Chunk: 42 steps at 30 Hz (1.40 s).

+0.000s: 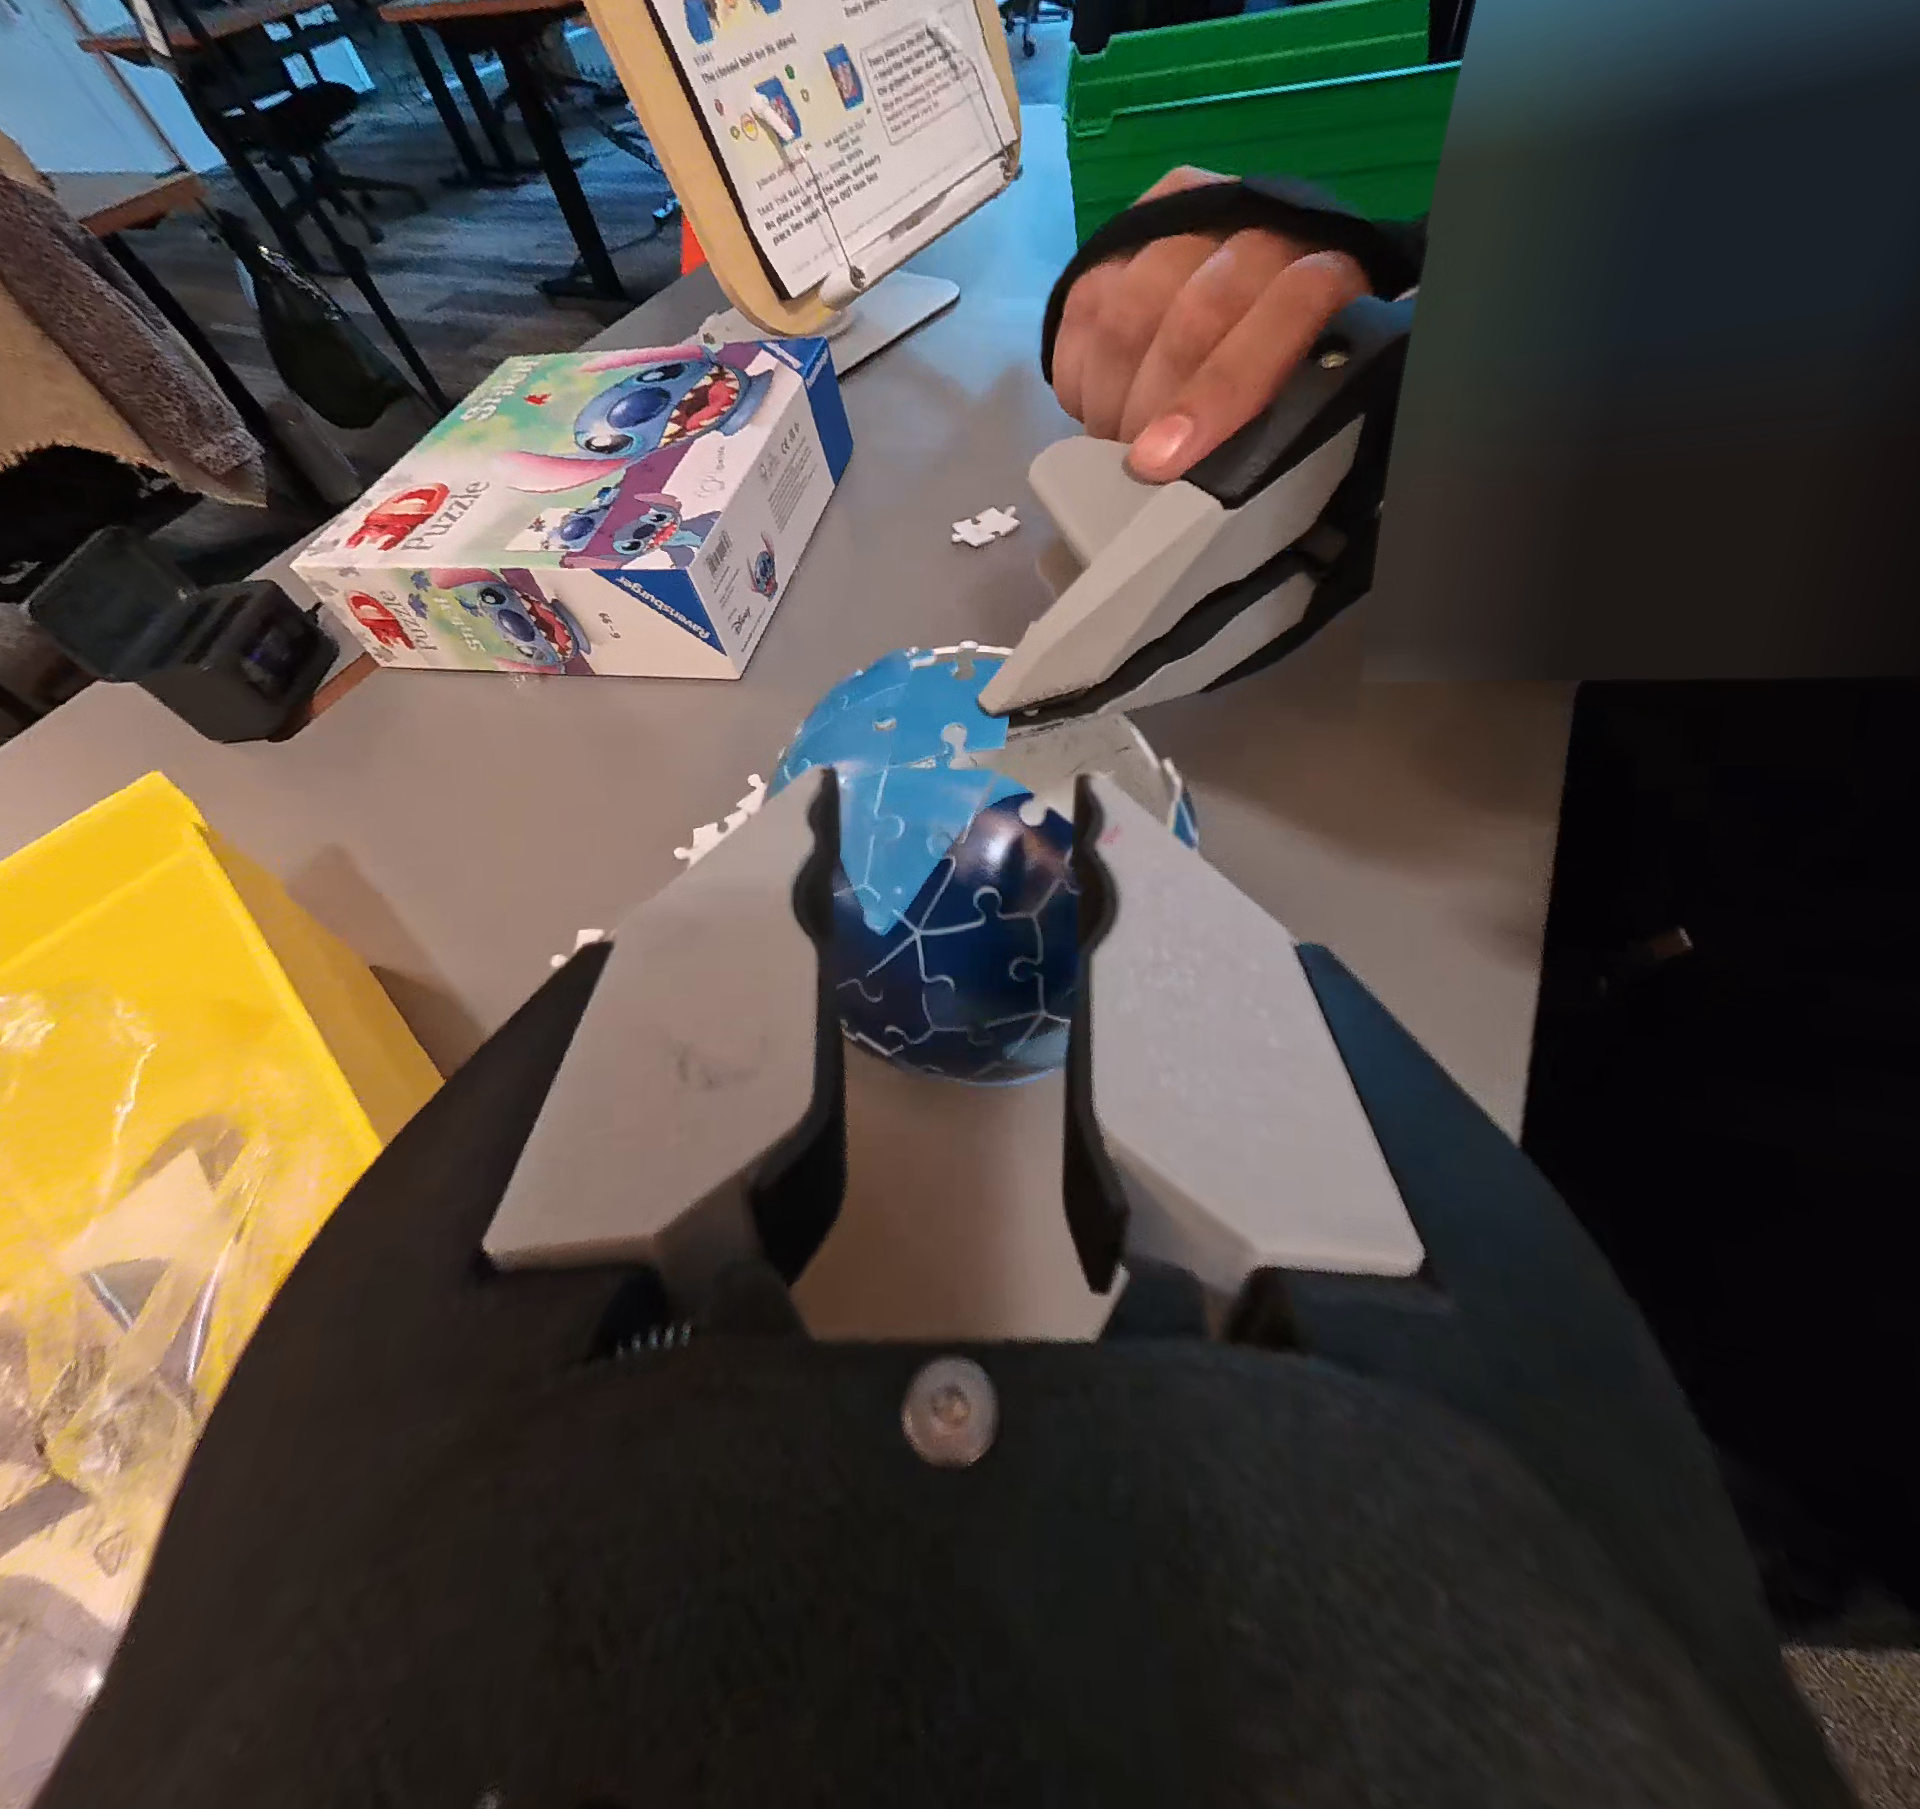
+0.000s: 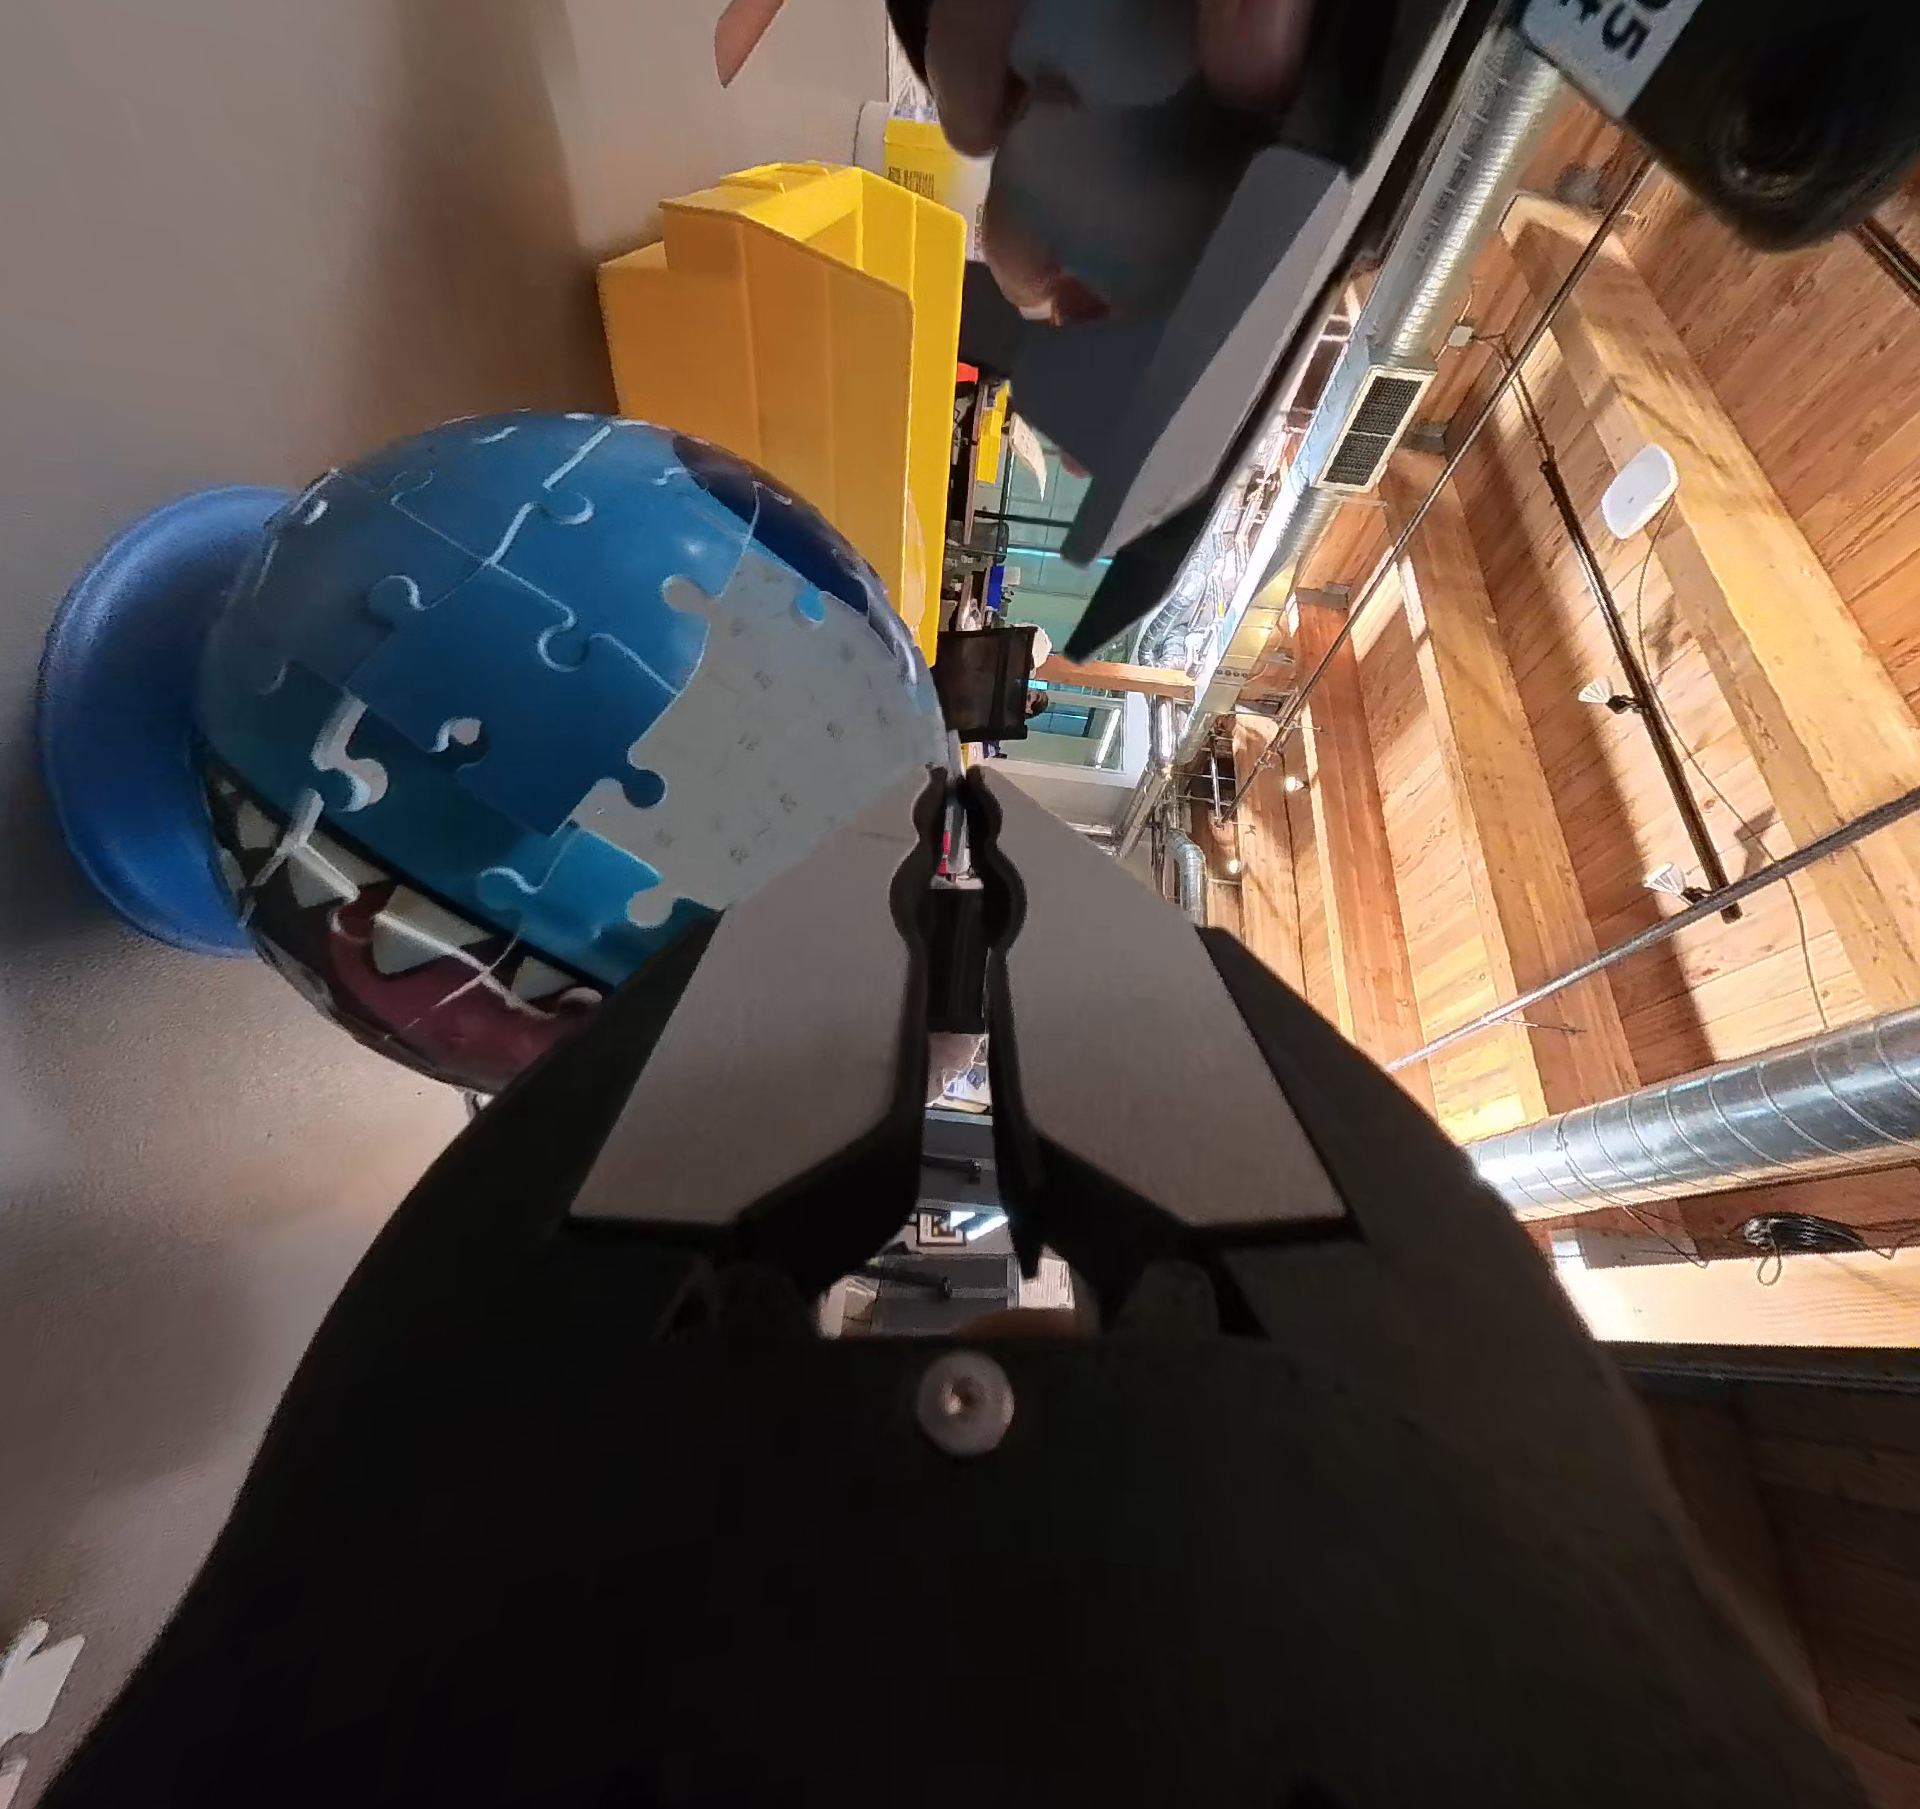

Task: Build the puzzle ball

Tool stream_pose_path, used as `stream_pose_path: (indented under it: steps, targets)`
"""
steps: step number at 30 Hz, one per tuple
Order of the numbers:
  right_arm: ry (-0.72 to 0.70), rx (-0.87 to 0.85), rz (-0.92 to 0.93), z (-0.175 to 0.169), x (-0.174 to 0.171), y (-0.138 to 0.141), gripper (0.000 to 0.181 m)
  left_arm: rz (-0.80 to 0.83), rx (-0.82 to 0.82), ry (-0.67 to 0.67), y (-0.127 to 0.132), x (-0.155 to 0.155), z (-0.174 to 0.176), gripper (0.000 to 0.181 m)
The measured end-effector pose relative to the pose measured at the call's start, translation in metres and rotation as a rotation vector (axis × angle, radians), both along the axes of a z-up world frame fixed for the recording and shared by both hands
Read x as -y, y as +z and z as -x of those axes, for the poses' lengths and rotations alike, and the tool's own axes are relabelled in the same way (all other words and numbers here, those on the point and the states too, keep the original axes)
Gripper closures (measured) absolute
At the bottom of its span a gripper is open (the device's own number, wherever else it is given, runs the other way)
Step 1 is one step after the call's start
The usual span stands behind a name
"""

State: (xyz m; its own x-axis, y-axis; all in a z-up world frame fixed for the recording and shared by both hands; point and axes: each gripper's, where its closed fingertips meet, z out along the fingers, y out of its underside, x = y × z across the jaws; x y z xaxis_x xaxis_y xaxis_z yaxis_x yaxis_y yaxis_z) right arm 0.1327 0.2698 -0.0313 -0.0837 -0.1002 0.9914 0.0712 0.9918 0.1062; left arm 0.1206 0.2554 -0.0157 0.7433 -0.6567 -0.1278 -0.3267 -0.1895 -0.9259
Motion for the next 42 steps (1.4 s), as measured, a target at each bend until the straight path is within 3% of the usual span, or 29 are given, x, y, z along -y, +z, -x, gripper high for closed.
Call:
stream_pose_path:
  steps: [27, 34, 42]
  targets:
    - [-0.07, -0.033, -0.078, 0.006, 0.0, -0.004, 0.181, 0.025, -0.082, -0.092, -0.01, -0.012, -0.005, 0.144]
    - [-0.07, -0.033, -0.082, 0.005, -0.001, -0.005, 0.181, 0.01, -0.101, -0.115, -0.007, -0.013, -0.007, 0.153]
    - [-0.05, -0.032, -0.092, 0.006, -0.001, -0.006, 0.181, -0.005, -0.141, -0.096, 0.0, -0.025, 0.002, 0.177]
